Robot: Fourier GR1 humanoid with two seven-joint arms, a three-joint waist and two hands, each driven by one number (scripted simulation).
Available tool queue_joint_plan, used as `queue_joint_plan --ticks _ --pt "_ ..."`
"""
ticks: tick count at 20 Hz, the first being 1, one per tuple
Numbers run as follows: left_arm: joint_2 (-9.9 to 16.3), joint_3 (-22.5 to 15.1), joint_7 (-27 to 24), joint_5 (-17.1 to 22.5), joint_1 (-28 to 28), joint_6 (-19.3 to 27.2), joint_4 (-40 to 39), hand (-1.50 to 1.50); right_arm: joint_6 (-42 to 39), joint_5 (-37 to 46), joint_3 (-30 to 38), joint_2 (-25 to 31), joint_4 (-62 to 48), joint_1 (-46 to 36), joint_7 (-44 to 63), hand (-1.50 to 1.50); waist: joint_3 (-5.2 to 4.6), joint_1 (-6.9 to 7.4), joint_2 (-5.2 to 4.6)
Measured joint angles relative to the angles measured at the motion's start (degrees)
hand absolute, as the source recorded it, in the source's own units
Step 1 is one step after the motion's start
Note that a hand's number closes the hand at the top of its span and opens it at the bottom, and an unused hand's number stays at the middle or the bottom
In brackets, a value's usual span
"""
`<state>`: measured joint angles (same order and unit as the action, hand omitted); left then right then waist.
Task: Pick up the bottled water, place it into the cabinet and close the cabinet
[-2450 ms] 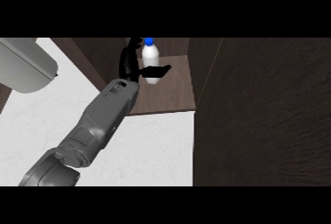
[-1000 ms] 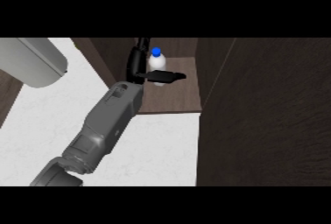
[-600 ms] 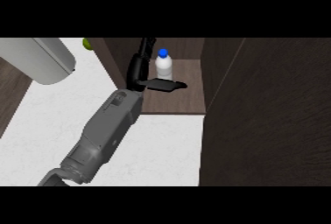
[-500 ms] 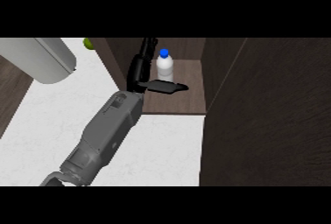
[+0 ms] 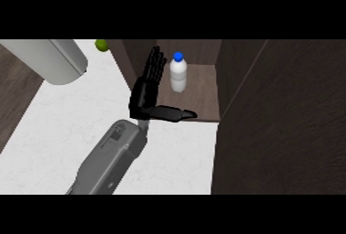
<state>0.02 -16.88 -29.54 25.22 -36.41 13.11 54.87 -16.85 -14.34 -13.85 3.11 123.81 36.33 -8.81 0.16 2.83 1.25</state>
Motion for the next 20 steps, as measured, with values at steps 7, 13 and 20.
queue_joint_plan --ticks 7,13,20 --pt "3.3 -7.0 6.6 -0.3 18.9 3.5 25.9 -1.50 -0.3 1.9 -1.3 0.9 1.9 0.4 0.4 -1.50 -0.09 0.04 -0.10" --pt "9.7 -11.5 11.4 -1.2 33.2 5.5 47.4 -1.50 -4.5 4.6 -2.8 5.6 2.1 -0.4 1.7 1.50 -0.11 -0.49 -0.44" --pt "16.9 -10.1 10.0 -1.1 48.5 5.8 63.2 -1.50 -7.4 10.3 -9.0 9.4 5.8 -0.7 4.6 1.50 -0.03 -1.06 -1.17"
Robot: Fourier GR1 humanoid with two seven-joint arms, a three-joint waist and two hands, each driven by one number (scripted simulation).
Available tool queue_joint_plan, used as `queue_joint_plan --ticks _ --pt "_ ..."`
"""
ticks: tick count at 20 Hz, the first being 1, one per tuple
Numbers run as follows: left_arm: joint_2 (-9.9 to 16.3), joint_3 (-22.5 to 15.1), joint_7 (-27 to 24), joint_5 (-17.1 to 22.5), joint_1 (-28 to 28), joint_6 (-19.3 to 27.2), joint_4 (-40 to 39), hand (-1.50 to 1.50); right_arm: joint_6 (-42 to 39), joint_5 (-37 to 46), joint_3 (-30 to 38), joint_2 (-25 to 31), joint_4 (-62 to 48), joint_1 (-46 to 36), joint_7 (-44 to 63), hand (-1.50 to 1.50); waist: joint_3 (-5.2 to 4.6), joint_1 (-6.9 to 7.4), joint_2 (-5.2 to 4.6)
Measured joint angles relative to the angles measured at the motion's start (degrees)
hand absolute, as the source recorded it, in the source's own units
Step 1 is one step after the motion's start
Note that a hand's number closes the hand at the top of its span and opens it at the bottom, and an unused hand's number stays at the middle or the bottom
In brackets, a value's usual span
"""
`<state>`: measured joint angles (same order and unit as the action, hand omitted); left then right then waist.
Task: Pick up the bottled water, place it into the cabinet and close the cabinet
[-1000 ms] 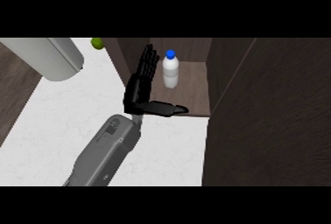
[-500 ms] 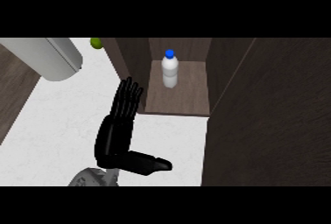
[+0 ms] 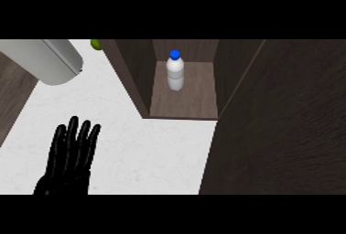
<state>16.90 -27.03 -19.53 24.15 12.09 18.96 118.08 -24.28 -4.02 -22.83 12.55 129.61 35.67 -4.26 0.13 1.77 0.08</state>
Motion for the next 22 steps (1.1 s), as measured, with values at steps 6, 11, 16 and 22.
queue_joint_plan --ticks 6,11,16,22 --pt "5.6 5.1 -4.0 4.1 12.5 -4.7 8.2 -1.50 0.5 5.8 -5.2 0.6 2.6 -1.1 3.2 1.50 0.09 0.02 -0.33" --pt "8.7 10.2 -6.2 8.5 20.0 -9.5 12.2 -1.50 0.4 9.1 -5.9 0.9 4.6 -3.1 6.5 1.50 0.03 0.20 -0.39" --pt "11.0 15.0 -7.8 12.2 25.3 -14.2 14.0 -1.50 0.2 10.2 -6.0 -0.1 5.5 -5.4 10.4 1.50 -0.06 0.79 -0.37" --pt "12.5 19.0 -9.6 15.4 29.3 -19.5 13.6 -1.50 0.9 7.1 -4.8 -4.2 3.9 -10.4 16.3 1.50 -0.16 1.83 -0.45"
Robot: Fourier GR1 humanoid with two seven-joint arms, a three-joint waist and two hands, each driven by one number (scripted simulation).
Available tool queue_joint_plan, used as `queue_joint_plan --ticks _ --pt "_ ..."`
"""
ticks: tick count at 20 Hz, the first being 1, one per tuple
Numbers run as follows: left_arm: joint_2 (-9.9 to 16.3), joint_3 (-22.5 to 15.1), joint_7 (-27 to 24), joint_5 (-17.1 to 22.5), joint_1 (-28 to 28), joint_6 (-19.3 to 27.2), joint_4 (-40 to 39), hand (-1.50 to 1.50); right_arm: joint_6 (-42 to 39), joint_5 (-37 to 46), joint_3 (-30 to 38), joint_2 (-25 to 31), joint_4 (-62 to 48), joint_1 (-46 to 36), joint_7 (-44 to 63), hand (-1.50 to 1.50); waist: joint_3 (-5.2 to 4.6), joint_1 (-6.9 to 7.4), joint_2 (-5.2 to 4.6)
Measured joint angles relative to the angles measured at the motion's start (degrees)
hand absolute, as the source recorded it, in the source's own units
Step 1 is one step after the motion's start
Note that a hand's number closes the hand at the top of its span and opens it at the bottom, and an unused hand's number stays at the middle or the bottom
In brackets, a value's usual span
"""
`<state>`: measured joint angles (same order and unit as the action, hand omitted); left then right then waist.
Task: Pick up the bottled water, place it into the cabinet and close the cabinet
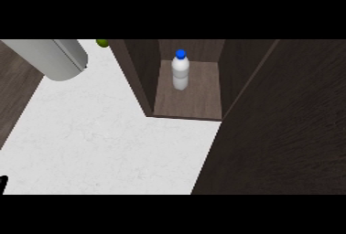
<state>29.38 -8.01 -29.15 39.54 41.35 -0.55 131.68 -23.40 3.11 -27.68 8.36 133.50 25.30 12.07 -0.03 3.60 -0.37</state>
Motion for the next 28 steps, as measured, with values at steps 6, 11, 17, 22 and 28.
queue_joint_plan --ticks 6,11,17,22,28 --pt "1.4 5.0 -1.5 3.4 4.0 -5.5 -0.3 -1.50 6.0 -3.0 -2.6 -4.4 -4.7 -10.8 6.1 1.50 -0.06 0.33 0.13" --pt "2.3 10.3 -2.0 8.3 8.0 -10.2 -0.2 -1.50 15.1 -8.6 -5.9 -6.6 -11.5 -23.1 10.5 1.50 -0.02 -0.09 0.01" --pt "1.5 14.6 -2.7 10.9 11.9 -15.5 -0.7 -1.50 22.6 -18.0 -2.8 -7.5 -22.2 -38.1 11.7 1.50 -0.09 -0.57 -0.01" --pt "1.3 19.4 -2.3 14.8 14.4 -19.6 -1.5 -1.50 22.9 -25.8 6.0 -7.8 -30.0 -49.7 11.5 1.50 -0.02 -1.09 0.15" --pt "-0.3 24.6 -1.7 17.9 16.8 -25.1 -3.0 -1.50 17.5 -31.7 15.8 -6.5 -41.7 -60.3 11.8 1.50 0.02 -1.48 0.26"
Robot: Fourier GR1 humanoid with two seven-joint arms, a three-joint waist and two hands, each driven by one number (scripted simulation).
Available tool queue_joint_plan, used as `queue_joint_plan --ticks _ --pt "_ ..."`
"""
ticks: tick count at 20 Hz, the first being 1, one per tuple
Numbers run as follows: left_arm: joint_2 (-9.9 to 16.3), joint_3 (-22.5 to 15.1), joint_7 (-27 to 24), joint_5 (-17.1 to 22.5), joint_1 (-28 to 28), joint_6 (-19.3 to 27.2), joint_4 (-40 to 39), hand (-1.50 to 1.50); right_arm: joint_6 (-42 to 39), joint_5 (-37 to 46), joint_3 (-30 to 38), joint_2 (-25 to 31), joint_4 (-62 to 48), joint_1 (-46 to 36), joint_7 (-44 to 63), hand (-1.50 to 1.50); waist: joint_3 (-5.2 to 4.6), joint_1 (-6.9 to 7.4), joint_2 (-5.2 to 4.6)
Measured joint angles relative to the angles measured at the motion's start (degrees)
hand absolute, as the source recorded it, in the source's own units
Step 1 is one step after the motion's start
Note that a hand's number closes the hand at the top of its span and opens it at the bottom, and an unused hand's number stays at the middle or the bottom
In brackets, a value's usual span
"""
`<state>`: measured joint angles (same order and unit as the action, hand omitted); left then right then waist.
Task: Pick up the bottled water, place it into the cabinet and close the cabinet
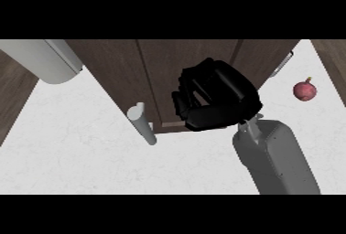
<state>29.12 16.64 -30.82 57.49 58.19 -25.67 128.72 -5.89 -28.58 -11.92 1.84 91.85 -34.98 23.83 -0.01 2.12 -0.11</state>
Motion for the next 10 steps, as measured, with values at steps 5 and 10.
queue_joint_plan --ticks 5,10 --pt "-2.2 3.3 1.4 1.3 1.6 -3.5 -0.3 -1.50 -5.0 0.0 2.5 0.3 -8.5 -4.7 -3.3 1.50 0.15 -0.51 0.40" --pt "-3.7 4.8 3.1 2.2 1.9 -5.9 -0.7 -1.50 -9.7 0.0 3.4 0.4 -13.9 -7.2 -6.1 1.50 0.54 -1.00 1.17"
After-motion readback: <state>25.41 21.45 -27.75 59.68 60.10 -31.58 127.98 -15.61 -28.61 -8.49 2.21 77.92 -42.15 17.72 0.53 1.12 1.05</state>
